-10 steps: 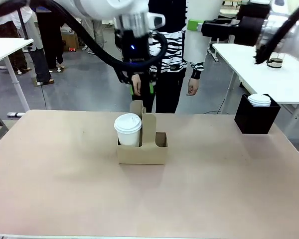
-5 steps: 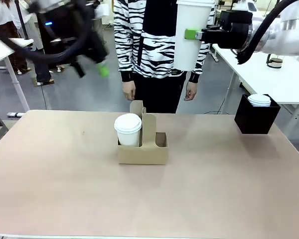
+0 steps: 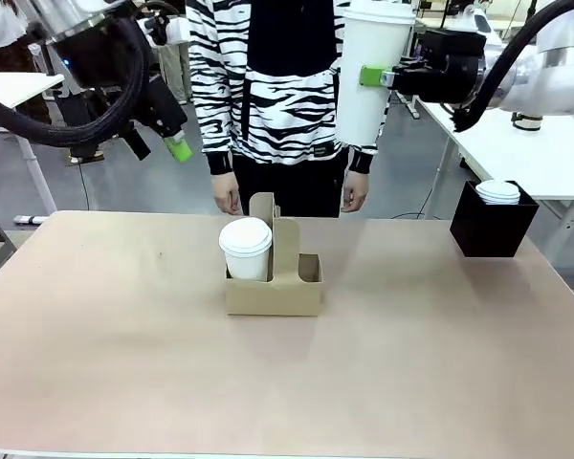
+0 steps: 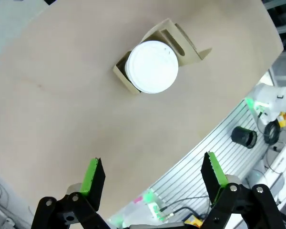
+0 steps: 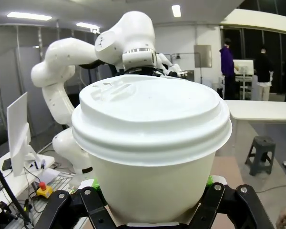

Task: Pour a drink into a cup and package it in a carrier.
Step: Insert the held 600 ml Paper Cup into the Cup Carrier.

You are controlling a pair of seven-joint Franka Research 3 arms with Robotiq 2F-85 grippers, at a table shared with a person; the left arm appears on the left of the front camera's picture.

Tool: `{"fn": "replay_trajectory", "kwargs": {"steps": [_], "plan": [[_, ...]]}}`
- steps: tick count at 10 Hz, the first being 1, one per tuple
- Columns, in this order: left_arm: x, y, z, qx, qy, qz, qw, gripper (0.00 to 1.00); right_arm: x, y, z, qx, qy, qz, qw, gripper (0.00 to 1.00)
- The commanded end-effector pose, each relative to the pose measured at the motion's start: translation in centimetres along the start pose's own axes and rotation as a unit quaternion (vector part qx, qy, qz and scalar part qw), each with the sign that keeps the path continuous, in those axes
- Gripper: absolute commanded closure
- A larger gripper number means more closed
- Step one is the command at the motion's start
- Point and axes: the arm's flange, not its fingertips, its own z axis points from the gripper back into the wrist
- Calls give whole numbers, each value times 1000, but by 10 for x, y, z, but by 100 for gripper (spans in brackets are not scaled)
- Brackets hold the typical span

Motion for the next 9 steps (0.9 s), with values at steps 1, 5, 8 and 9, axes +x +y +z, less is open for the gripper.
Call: {"fn": "replay_trajectory", "kwargs": {"steps": [1,5,8,9], "plan": [[-15,7,-1,11,-9,-84,996,0,-12,-13,6,49,-7,-8,999,20],[-94,70,4,76,-86,-227,967,0,-97,-59,16,95,-2,11,995,20],[-135,112,-25,59,-111,-267,956,0,-153,-73,0,87,-10,55,995,20],[-141,119,-31,52,-122,-259,957,0,-171,-74,-7,88,-6,67,994,20]]}}
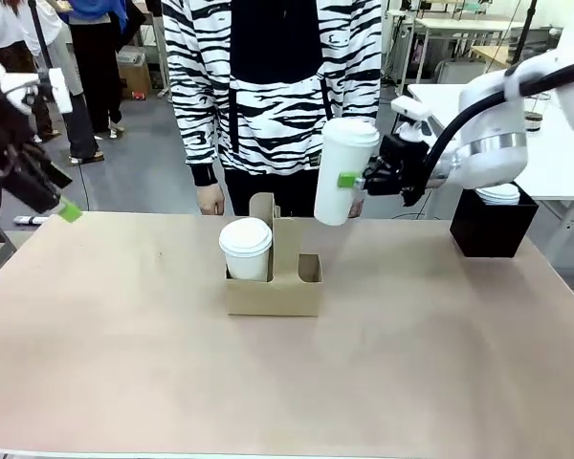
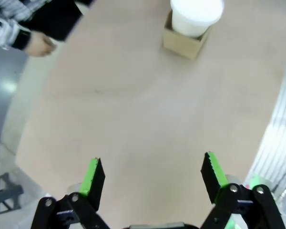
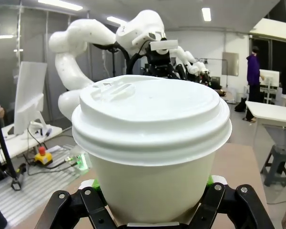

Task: Pour a drink into a cup and package it in a carrier.
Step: Insert the held 600 ml Paper Cup into the Cup Carrier.

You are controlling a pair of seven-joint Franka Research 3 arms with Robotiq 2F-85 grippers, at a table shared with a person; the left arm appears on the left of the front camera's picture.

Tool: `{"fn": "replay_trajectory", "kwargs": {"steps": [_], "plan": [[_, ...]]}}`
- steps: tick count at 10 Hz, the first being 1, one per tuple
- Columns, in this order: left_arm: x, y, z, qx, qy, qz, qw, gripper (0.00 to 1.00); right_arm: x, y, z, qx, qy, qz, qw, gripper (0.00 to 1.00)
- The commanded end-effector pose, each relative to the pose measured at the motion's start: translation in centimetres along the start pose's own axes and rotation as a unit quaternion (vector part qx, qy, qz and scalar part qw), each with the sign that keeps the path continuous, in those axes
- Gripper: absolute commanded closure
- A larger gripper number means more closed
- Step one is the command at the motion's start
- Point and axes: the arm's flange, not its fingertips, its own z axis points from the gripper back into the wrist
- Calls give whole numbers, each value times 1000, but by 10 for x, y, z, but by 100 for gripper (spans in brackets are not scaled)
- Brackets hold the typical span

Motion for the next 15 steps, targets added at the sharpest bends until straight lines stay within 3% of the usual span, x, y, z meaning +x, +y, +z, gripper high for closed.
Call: {"fn": "replay_trajectory", "kwargs": {"steps": [1,2,3,5,15], "plan": [[-7,-3,-8,-6,-33,12,999,0,-19,-2,-13,6,13,35,999,20],[-1,-2,-7,-3,-42,19,999,0,-32,-2,-21,16,19,34,999,20],[-10,0,-8,-5,-9,10,1000,0,-29,1,-25,22,12,23,999,20],[-10,0,-8,-5,-9,10,1000,0,-28,-2,-16,7,7,19,1000,20],[-10,0,-8,-5,-9,10,1000,0,-74,16,-53,44,1,-19,999,20]]}}
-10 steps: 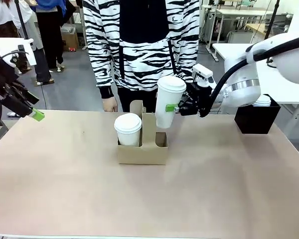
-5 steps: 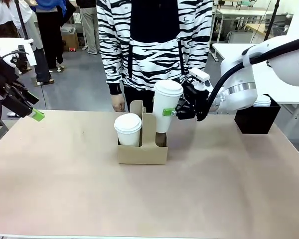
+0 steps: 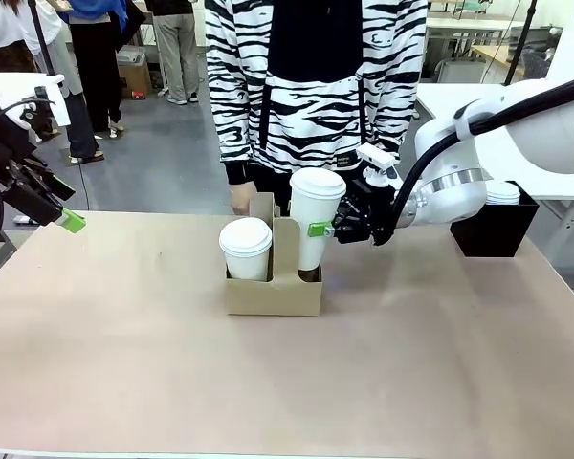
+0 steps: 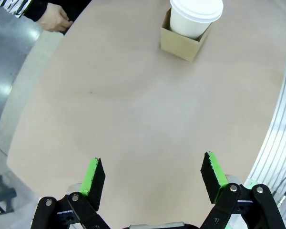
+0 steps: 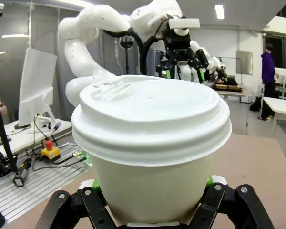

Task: Pour a drink into a cup and package it in a carrier.
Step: Insert the held 600 ml Paper Cup into the Cup Carrier.

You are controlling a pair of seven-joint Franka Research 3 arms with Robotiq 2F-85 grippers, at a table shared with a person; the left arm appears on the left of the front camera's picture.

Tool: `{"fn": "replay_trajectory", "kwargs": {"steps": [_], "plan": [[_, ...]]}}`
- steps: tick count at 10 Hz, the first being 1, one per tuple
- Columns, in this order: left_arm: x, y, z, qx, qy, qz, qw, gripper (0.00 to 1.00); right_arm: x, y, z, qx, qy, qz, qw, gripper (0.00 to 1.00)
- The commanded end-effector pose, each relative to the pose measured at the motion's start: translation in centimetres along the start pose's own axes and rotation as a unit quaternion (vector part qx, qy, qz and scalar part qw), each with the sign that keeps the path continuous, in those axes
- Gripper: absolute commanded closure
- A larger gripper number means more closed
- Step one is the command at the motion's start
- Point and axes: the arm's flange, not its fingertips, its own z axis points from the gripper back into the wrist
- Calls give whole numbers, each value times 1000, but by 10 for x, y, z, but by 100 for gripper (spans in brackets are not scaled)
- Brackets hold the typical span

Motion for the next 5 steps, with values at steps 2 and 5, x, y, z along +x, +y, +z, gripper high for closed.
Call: {"fn": "replay_trajectory", "kwargs": {"steps": [2,5], "plan": [[-1,1,2,1,6,-3,1000,0,-16,-3,-3,11,10,-3,1000,20],[-1,1,2,1,6,-3,1000,0,-35,-12,-3,21,29,-3,999,20]]}}
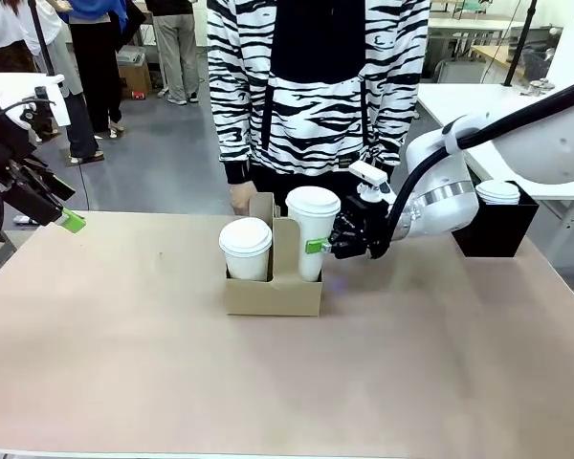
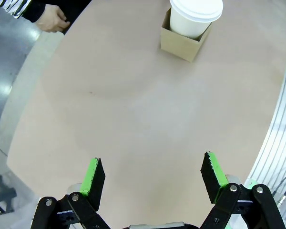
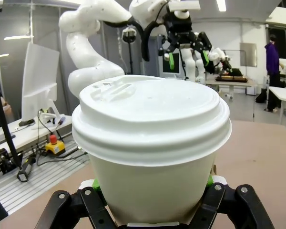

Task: Pour a drink into a cup and package it in a carrier.
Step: Insert the held 600 ml Paper Cup into the Cup Carrier.

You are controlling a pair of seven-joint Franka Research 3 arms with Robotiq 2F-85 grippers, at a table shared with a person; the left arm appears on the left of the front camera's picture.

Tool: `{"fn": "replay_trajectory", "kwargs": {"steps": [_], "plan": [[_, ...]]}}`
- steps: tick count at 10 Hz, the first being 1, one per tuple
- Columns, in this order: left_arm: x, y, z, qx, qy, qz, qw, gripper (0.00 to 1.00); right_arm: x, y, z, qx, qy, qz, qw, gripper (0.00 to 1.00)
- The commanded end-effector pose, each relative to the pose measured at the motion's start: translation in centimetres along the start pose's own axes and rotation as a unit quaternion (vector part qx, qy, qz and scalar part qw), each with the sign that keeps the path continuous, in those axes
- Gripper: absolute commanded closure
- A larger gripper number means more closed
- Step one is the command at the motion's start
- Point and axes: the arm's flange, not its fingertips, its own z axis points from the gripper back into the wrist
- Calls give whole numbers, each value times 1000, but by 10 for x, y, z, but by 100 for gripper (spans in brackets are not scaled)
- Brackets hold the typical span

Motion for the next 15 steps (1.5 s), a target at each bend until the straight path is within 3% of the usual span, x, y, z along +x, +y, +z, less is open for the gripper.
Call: {"fn": "replay_trajectory", "kwargs": {"steps": [1,7,8,11,15], "plan": [[-1,1,2,1,5,-3,1000,0,-7,-12,-2,13,23,18,999,20],[-1,1,2,1,5,-3,1000,0,-31,-26,-2,58,67,17,996,20],[-1,1,2,1,5,-3,1000,0,-34,-24,-1,65,66,27,995,0],[-1,1,2,1,5,-3,1000,0,-21,-17,10,67,78,52,993,0],[-1,1,2,1,5,-3,1000,0,18,-16,44,20,99,84,991,0]]}}
